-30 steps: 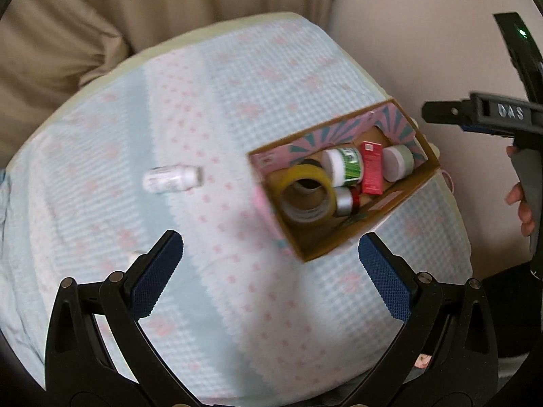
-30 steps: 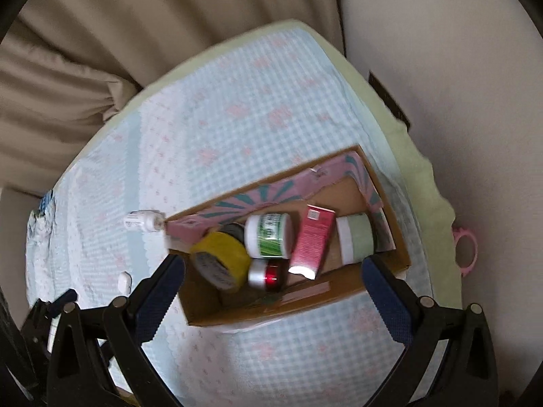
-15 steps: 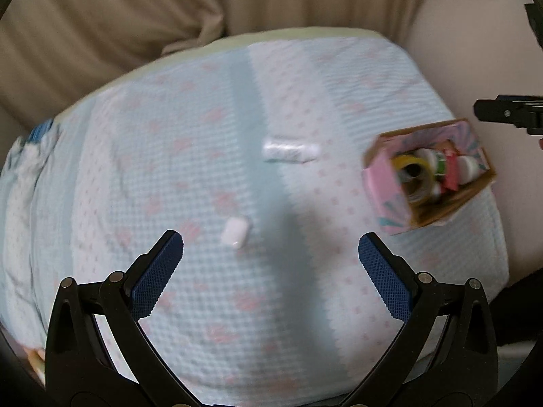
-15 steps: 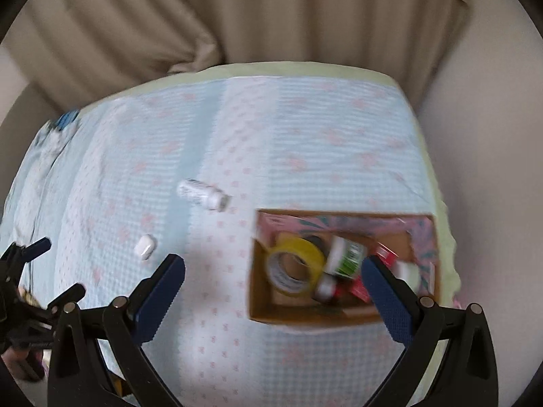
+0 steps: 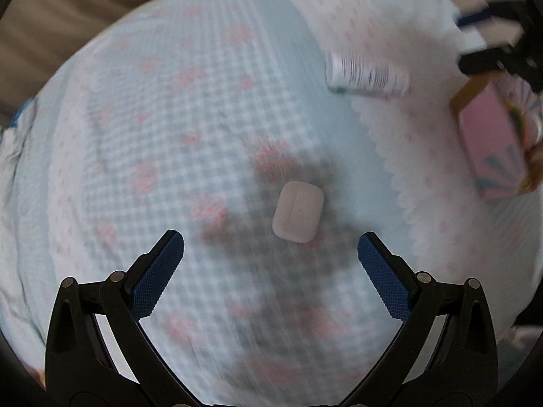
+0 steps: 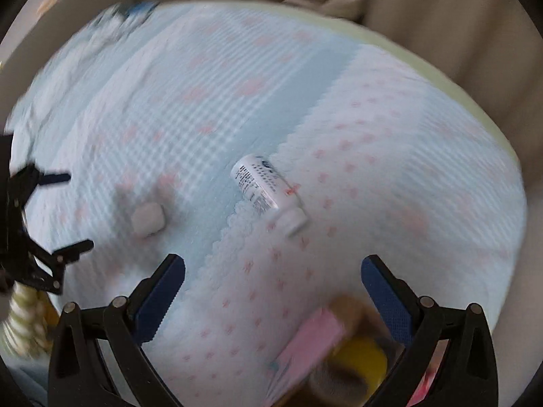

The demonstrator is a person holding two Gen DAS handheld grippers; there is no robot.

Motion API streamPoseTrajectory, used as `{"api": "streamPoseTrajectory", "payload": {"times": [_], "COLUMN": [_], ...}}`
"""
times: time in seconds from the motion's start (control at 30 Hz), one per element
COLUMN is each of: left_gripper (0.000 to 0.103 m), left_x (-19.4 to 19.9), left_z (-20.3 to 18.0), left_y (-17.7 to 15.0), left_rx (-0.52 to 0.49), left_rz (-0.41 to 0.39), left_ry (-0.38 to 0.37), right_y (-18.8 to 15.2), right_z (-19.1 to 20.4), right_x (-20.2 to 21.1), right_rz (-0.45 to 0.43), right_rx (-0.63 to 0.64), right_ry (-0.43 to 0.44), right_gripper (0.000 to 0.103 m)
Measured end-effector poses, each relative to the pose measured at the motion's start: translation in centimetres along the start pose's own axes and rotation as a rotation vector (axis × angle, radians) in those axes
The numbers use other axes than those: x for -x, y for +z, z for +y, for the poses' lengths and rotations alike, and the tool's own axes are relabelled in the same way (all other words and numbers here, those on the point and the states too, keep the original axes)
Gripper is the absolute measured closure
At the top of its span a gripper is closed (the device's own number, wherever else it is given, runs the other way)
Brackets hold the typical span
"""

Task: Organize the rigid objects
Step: 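Move both tools back toward the white earbud case and pill bottle, then grasp the white earbud case with the left tool while the right tool grasps the pill bottle, then carry the earbud case and pill bottle with both tools into the box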

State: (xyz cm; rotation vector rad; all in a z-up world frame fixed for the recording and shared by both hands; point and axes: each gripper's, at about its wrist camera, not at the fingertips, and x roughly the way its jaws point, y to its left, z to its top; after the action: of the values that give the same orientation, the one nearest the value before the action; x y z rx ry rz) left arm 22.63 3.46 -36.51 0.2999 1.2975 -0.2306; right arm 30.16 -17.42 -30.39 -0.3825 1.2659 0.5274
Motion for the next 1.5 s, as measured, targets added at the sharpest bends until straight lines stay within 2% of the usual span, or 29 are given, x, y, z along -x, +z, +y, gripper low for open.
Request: {"api": "streamPoseTrajectory", "payload": {"times": [0.1, 0.2, 0.47, 0.53, 0.57, 0.63, 0.7, 0.83, 0.9, 1.13, 1.23, 1.5], "left_gripper": [0.009, 0.009, 0.014, 0.015, 0.016, 0.024, 0.032, 0.058, 0.061, 0.061, 0.061, 0.062], "left_x": [-3.4, -5.9, -9.4, -9.7, -9.7, -9.8, -9.5, -9.1, -9.1, -9.3, -8.2, -4.5], "left_z": [-0.7, -1.4, -3.0, -3.3, -3.3, -3.3, -3.2, -2.6, -2.4, -2.2, -2.4, -0.3], "left_y": [0.2, 0.4, 1.1, 1.2, 1.2, 1.4, 1.7, 2.4, 2.5, 2.8, 2.4, 1.2], "left_rx": [-0.055, -0.085, -0.129, -0.142, -0.146, -0.155, -0.164, -0.171, -0.173, -0.171, -0.16, -0.089], "left_rz": [0.053, 0.083, 0.147, 0.149, 0.15, 0.153, 0.153, 0.159, 0.159, 0.155, 0.149, 0.102], "left_ry": [-0.02, -0.042, -0.063, -0.071, -0.074, -0.086, -0.093, -0.085, -0.085, -0.079, -0.079, -0.077], "right_y": [1.2, 2.5, 4.7, 5.0, 5.1, 5.2, 5.1, 5.3, 5.4, 6.0, 5.6, 4.9], "right_z": [0.3, 0.6, 1.4, 1.6, 1.7, 2.0, 2.4, 2.7, 2.5, 2.1, 2.6, 2.7], "right_x": [-3.9, -7.7, -12.8, -13.6, -13.9, -14.6, -15.0, -15.6, -15.6, -15.6, -15.5, -10.7], "right_rz": [0.051, 0.133, 0.237, 0.257, 0.265, 0.285, 0.29, 0.298, 0.297, 0.283, 0.269, 0.196], "right_rx": [0.128, 0.216, 0.313, 0.315, 0.315, 0.317, 0.337, 0.37, 0.367, 0.358, 0.335, 0.201], "right_ry": [-0.023, -0.03, -0.034, -0.021, -0.012, 0.008, -0.005, -0.047, -0.065, -0.09, -0.092, -0.067], "right_gripper": [0.0, 0.0, 0.004, 0.011, 0.018, 0.025, 0.028, 0.04, 0.051, 0.052, 0.053, 0.055]}}
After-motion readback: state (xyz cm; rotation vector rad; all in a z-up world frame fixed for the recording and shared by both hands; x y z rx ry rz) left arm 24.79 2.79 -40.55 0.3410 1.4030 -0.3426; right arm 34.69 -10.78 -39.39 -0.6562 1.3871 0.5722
